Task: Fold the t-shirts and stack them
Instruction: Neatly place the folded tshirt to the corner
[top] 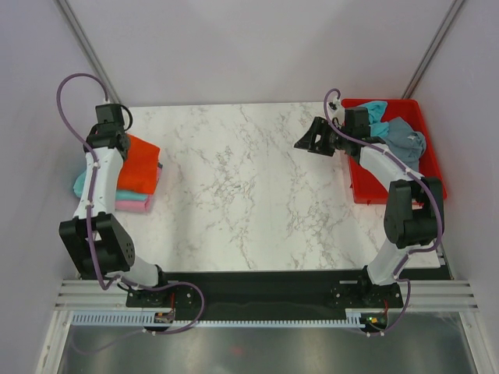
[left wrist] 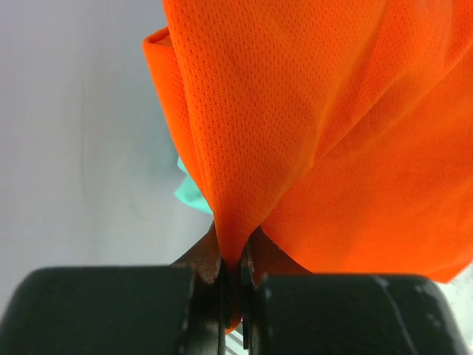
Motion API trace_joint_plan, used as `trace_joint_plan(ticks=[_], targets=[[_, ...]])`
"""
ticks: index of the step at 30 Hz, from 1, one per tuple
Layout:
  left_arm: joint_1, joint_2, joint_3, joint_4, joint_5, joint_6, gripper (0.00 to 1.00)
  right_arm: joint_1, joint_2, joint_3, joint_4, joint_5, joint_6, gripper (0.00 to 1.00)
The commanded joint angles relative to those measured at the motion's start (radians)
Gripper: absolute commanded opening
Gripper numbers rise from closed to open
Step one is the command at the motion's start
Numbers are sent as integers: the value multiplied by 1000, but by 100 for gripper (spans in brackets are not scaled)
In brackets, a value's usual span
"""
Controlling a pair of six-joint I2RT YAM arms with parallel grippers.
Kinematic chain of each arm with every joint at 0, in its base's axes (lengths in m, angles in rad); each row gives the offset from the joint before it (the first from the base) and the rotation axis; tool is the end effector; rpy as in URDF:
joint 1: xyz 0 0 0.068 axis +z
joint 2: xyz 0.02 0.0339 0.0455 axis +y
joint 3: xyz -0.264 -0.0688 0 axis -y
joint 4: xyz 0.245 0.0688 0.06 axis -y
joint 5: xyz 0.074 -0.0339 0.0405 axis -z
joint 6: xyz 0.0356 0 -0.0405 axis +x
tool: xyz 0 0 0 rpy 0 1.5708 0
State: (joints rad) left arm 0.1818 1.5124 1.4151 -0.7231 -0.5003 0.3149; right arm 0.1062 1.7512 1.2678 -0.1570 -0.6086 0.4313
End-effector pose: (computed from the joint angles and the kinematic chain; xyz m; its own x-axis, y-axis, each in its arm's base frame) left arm 0.3176 0.0757 0.3360 -0.8328 0.1232 -0.5397 -0.2339 0.8053 0.5448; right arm 0.3906 0.0621 0.2508 -0.7667 0.2632 -0.5856 -0.2447 0.7234 0.6455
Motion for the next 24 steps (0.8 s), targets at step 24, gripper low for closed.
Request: trace_joint_plan(ticks=[24], targets=[[73,173,-4,261,-133,165,2,-28,-21,-1,24,-6,-14,76]])
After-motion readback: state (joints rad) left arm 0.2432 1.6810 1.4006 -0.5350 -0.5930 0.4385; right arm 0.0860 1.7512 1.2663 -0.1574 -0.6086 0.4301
